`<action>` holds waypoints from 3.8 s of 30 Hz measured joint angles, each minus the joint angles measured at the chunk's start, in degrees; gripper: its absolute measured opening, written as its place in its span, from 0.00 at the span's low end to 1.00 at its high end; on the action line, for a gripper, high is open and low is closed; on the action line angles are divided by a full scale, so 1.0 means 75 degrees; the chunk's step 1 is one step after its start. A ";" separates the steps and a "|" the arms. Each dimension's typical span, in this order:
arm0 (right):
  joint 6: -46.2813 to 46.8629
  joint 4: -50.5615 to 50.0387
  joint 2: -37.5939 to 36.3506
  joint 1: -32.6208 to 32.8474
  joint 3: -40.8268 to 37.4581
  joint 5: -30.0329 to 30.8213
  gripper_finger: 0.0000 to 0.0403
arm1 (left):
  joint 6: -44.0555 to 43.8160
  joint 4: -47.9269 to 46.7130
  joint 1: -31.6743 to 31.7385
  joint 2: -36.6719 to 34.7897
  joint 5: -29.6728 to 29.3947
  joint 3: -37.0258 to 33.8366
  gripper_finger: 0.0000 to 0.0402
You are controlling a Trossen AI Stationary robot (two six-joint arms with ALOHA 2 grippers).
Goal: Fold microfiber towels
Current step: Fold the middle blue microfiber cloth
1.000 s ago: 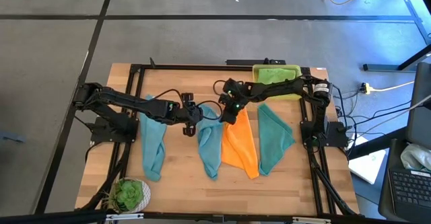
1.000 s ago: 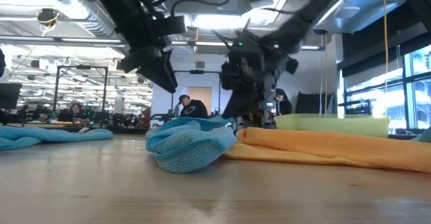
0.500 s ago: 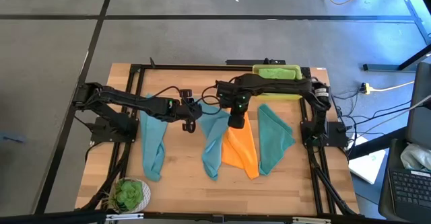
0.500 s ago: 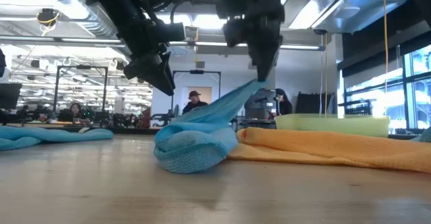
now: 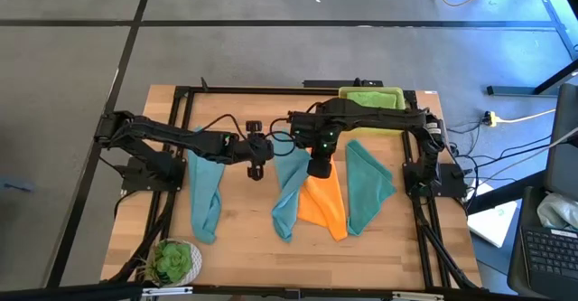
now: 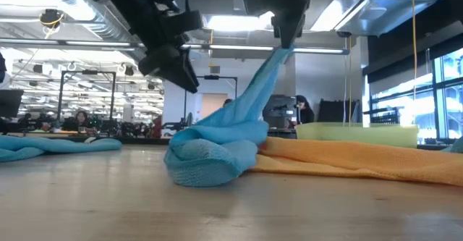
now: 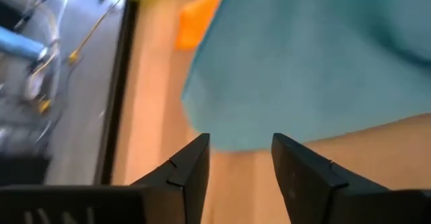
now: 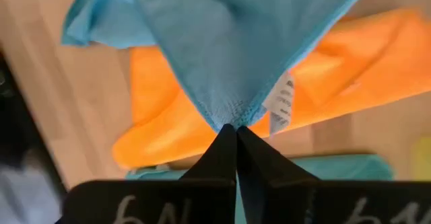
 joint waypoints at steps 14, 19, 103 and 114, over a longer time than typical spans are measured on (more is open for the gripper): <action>-0.0179 -0.0290 -0.0006 0.1085 0.0186 0.0765 0.01 | 0.0488 -0.0212 0.0428 -0.0013 0.1890 0.0000 0.43; -0.0315 -0.0177 -0.0008 0.1730 0.0186 0.0772 0.01 | 0.1057 0.0567 0.0851 0.0129 0.3254 -0.0007 0.46; 0.6279 0.6939 -0.3159 0.6216 -0.6834 0.6532 0.01 | -0.2179 -0.1034 -0.3686 0.1762 0.2426 0.1527 0.47; 0.1263 1.1908 -0.2600 0.2520 -0.6828 0.4020 0.01 | -0.3509 -0.2505 -0.4536 0.1483 0.2212 0.1523 0.47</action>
